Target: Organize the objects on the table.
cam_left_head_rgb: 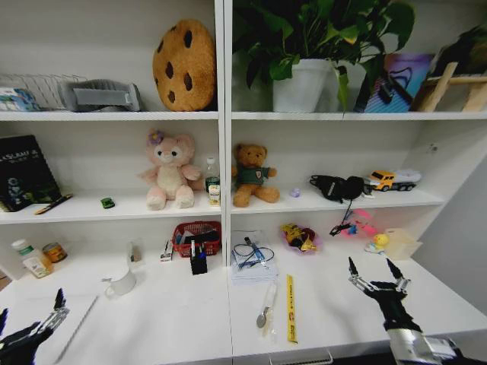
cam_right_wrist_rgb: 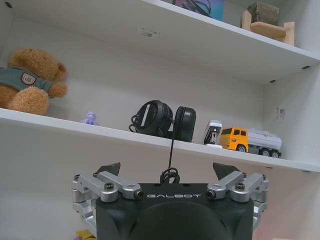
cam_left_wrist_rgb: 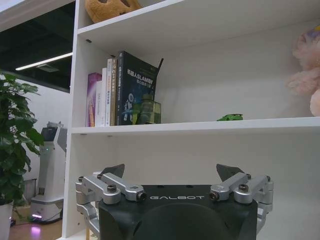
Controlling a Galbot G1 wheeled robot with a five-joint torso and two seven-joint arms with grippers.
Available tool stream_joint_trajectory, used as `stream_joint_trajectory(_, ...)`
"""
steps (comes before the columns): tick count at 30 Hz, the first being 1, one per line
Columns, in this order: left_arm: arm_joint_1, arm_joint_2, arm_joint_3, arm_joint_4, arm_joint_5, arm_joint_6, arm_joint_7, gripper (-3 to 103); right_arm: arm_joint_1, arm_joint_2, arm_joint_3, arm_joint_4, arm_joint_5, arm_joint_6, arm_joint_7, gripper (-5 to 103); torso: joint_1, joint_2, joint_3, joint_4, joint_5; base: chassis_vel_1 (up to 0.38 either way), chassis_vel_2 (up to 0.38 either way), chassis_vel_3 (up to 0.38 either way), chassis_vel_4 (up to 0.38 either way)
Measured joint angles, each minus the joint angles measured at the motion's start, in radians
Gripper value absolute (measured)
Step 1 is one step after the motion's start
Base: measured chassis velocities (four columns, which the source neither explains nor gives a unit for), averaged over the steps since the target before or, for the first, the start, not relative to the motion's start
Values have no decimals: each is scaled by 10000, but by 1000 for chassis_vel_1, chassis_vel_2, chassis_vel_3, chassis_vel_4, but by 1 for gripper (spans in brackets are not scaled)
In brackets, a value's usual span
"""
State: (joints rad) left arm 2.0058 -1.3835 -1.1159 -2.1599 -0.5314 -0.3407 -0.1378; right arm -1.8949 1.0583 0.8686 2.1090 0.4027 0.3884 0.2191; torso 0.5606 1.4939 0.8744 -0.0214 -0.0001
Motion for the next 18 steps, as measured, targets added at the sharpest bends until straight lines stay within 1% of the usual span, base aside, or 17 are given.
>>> stream_joint_trajectory(18, -13, -3, 8, -110, 213, 197, -150, 100, 147, -145, -35, 6, 154, -71, 1, 100, 0, -1, 0, 0, 0, 0, 0, 0, 0)
